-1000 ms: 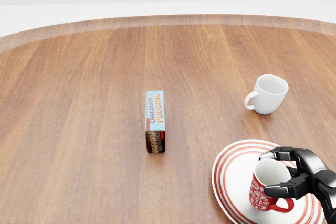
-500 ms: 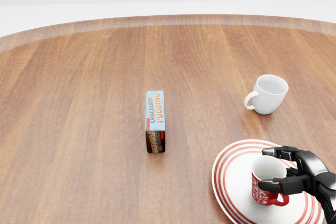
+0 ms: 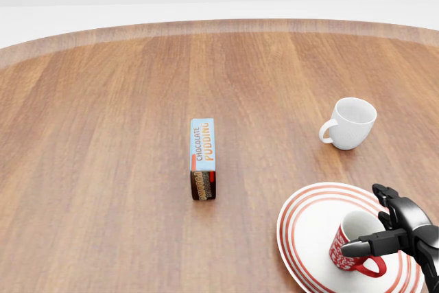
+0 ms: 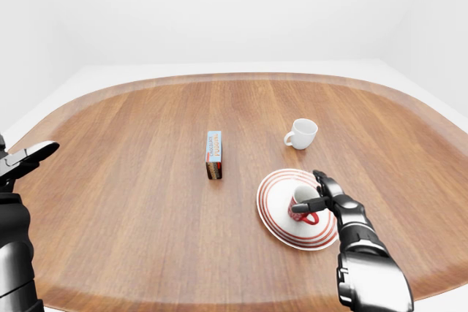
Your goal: Pick up the red mug and put it on the plate
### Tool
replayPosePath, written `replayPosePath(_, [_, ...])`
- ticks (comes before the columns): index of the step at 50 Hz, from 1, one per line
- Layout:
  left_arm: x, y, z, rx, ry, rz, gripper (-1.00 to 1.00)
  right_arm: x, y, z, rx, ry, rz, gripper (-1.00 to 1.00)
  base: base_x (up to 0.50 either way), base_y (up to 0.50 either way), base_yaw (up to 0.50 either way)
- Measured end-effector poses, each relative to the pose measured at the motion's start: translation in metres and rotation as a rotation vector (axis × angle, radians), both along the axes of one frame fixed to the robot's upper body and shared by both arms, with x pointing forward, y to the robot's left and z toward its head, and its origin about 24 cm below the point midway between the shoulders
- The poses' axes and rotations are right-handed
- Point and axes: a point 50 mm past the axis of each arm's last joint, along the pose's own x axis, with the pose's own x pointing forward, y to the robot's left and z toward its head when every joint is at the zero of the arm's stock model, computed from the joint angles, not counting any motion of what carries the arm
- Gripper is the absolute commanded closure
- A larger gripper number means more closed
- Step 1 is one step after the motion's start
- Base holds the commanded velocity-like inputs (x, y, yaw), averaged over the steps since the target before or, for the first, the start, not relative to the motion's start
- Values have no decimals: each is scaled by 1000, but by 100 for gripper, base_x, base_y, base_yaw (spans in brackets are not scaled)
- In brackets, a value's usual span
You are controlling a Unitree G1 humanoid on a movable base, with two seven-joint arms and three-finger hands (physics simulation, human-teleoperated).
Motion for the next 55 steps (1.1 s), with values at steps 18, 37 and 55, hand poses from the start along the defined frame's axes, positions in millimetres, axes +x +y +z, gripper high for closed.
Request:
replayPosePath(18, [0, 0, 0, 1, -2, 0, -100, 23, -7, 52, -71, -192, 59, -100, 0, 0, 0])
replayPosePath(37, [0, 0, -2, -1, 6, -1, -100, 18, 17, 186, -315, -772, 220, -100, 0, 0, 0])
replayPosePath(55, [-1, 0, -1, 0, 1, -1, -100, -2, 20, 233, -388, -998, 175, -100, 0, 0, 0])
